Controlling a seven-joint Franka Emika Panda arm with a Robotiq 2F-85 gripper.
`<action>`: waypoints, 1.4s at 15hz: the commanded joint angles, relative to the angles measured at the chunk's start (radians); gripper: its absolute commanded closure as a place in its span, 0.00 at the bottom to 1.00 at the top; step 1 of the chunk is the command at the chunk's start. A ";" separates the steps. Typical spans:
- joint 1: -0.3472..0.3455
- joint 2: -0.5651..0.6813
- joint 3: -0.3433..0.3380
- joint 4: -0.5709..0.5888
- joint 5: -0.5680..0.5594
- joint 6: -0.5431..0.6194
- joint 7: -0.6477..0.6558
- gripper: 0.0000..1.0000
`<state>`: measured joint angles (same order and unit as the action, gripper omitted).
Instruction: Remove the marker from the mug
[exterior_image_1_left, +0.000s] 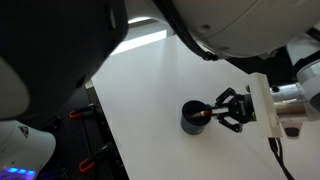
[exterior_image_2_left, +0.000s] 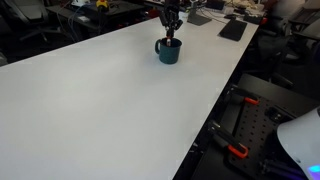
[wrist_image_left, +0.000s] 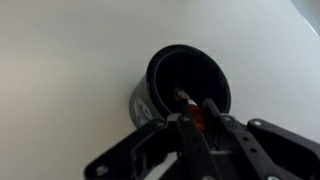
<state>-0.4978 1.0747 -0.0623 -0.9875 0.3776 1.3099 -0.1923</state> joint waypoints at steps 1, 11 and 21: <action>-0.006 0.021 0.006 0.039 0.014 -0.024 0.022 0.95; 0.040 -0.154 -0.006 -0.124 -0.014 0.114 -0.042 0.95; 0.058 -0.359 -0.009 -0.326 -0.025 0.242 -0.069 0.95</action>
<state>-0.4535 0.8214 -0.0626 -1.1812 0.3638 1.4870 -0.2344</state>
